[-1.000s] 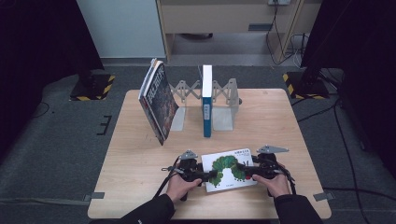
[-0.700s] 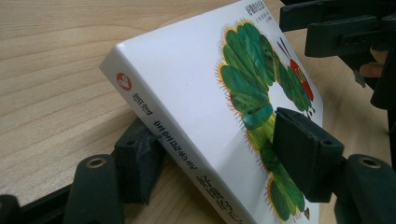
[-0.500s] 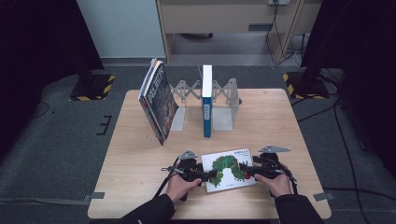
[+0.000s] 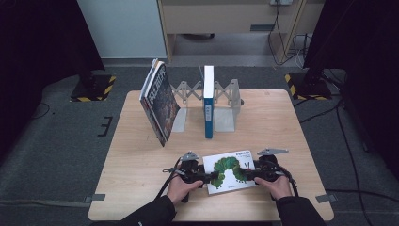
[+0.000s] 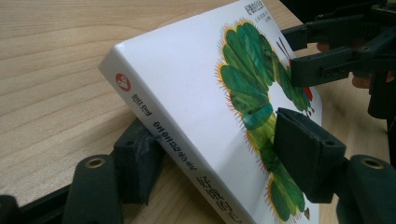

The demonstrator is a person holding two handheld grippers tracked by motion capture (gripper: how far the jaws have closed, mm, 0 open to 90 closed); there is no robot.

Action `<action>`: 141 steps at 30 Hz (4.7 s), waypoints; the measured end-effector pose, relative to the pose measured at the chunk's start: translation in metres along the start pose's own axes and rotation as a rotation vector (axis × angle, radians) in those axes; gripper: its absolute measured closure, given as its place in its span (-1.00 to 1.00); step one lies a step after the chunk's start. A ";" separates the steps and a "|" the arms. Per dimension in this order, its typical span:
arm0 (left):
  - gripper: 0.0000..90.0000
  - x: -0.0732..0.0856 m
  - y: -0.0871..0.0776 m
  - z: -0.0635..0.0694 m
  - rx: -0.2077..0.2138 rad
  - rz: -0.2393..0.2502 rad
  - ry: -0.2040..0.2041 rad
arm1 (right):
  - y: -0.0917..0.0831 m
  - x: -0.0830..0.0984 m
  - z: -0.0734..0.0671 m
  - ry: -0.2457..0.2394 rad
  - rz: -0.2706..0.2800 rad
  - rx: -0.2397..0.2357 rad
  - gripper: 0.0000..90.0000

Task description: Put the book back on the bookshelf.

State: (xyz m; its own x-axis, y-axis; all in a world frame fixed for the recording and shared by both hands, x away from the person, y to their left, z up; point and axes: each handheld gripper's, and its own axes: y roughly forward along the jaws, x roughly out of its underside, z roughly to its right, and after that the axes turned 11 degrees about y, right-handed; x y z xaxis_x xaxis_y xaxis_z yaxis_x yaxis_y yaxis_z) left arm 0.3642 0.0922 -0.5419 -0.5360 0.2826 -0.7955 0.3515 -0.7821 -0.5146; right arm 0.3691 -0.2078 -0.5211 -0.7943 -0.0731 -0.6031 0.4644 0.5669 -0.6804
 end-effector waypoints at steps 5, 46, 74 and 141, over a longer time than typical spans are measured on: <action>-0.37 -0.001 0.001 0.003 0.004 -0.010 0.031 | 0.000 -0.001 -0.002 -0.008 0.021 -0.018 -0.35; 0.52 -0.016 -0.018 0.013 0.131 0.051 0.019 | -0.015 -0.007 -0.003 -0.020 0.125 -0.083 -0.19; 0.66 -0.053 -0.057 0.018 0.073 0.114 0.059 | -0.030 -0.009 0.012 -0.021 0.168 0.030 -0.32; 0.66 -0.148 -0.043 0.018 -0.363 0.334 0.186 | -0.019 0.015 0.054 -0.079 0.092 0.325 -1.00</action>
State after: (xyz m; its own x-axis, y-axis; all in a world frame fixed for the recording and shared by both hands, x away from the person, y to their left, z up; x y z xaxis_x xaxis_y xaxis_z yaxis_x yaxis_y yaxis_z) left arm 0.4144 0.0739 -0.3963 -0.2157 0.1702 -0.9615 0.7411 -0.6127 -0.2747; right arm 0.3695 -0.2640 -0.5395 -0.7166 -0.1044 -0.6897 0.6432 0.2838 -0.7112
